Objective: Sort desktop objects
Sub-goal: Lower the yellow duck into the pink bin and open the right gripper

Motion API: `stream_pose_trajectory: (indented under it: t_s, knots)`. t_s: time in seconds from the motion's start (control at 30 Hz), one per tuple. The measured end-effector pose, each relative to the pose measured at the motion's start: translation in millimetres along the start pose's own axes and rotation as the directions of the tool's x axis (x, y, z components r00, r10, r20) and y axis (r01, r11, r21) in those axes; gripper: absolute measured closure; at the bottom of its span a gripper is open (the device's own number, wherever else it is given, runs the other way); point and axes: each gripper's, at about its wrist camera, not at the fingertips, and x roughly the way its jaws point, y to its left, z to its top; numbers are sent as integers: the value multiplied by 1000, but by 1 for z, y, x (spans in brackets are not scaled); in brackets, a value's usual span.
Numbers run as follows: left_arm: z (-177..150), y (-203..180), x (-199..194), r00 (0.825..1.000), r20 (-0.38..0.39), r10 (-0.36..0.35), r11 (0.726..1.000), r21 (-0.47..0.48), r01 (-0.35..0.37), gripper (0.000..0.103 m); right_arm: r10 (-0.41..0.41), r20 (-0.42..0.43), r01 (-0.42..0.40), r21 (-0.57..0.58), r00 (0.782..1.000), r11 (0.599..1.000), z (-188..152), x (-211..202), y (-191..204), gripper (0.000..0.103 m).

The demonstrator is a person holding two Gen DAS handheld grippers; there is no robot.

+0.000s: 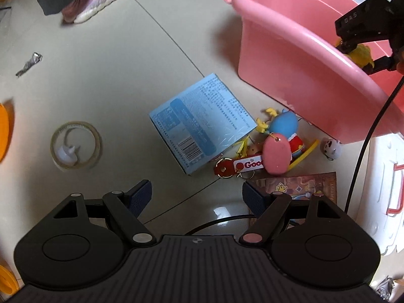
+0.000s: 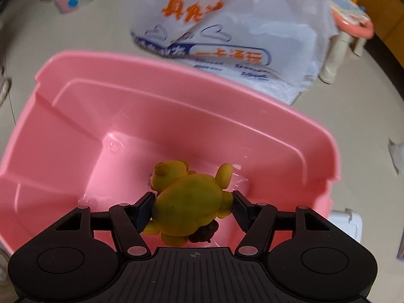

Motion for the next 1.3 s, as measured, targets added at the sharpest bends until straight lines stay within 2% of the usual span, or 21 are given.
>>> stream_pose_trajectory:
  t_s: [0.37, 0.57, 0.8, 0.87, 0.97, 1.1, 1.3]
  knots:
    - [1, 9, 10, 1000, -16, -8, 1000, -23, 8, 22, -11, -152, -15, -169, 988, 986, 7, 52, 41, 42]
    - [3, 15, 15, 999, -32, -9, 999, -53, 7, 22, -55, -255, 4, -196, 965, 981, 8, 70, 46, 42]
    - [3, 15, 18, 999, -43, -13, 999, -47, 11, 22, -78, -309, 20, -189, 948, 982, 1, 82, 41, 41]
    - [3, 14, 16, 999, -43, -15, 999, -42, 13, 22, -91, -307, 31, -192, 948, 981, 0, 83, 39, 33]
    - [3, 12, 14, 999, -39, -14, 999, -34, 13, 22, -113, -288, 52, -211, 951, 976, -2, 80, 38, 32]
    - [4, 11, 10, 999, -34, -19, 999, -31, 18, 22, -100, -254, 46, -209, 962, 977, -2, 69, 38, 29]
    - [2, 9, 2, 999, -36, -23, 1000, -6, 23, 22, -100, -170, 59, -233, 980, 971, -6, 34, 39, 27]
